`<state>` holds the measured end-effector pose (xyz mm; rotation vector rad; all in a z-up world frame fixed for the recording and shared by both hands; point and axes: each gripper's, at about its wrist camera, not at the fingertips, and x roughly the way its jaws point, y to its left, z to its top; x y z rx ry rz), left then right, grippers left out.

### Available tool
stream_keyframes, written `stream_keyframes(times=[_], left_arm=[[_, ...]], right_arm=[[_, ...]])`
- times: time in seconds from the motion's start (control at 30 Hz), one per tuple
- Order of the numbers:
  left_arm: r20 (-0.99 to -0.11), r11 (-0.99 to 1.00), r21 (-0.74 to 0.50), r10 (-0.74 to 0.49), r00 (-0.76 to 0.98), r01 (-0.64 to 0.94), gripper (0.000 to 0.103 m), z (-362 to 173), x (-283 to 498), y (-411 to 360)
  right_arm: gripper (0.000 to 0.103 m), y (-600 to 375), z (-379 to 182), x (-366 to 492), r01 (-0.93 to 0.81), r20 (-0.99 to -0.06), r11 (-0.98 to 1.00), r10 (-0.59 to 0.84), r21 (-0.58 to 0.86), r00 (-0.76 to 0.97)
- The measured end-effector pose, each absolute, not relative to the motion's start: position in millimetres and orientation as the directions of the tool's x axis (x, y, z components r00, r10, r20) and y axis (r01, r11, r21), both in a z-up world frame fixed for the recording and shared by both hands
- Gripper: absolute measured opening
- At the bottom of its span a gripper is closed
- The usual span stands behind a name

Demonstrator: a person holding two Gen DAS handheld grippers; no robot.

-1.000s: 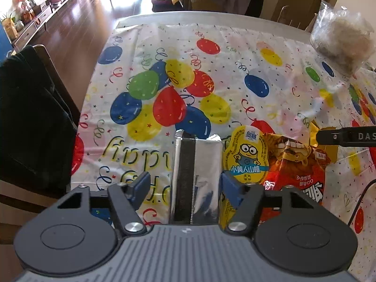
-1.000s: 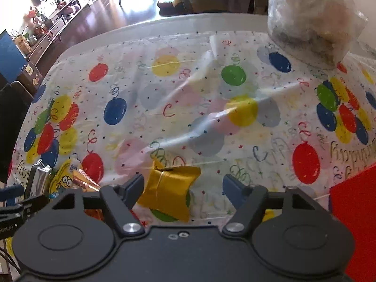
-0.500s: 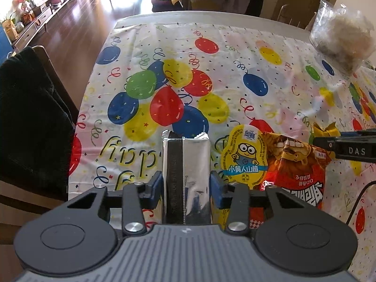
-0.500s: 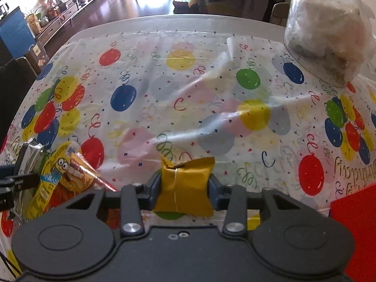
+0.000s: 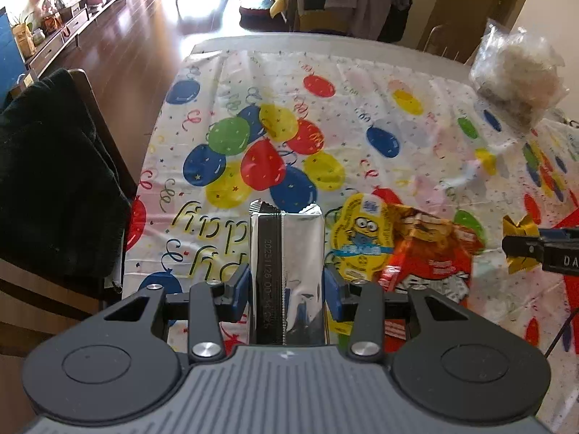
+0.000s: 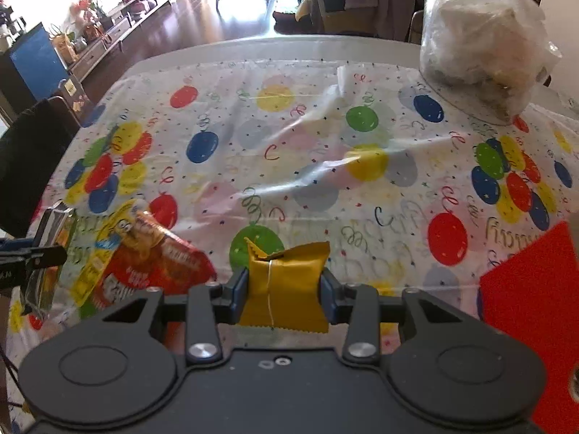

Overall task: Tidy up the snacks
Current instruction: 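Carry the silver foil packet and yellow packet over the box with both tools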

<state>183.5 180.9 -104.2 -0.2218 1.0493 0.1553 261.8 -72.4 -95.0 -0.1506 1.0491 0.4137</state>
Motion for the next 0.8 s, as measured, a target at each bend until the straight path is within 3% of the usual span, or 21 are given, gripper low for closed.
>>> stream_keyframes(times=[0.8], left_arm=[[-0.797,0.984,-0.176,-0.121,0.592,-0.036,0.041,-1,143,64]], right_arm=[[0.039,-189,-4,188,-0.362,-0.796,0.918,0.338,0.161,0.503]])
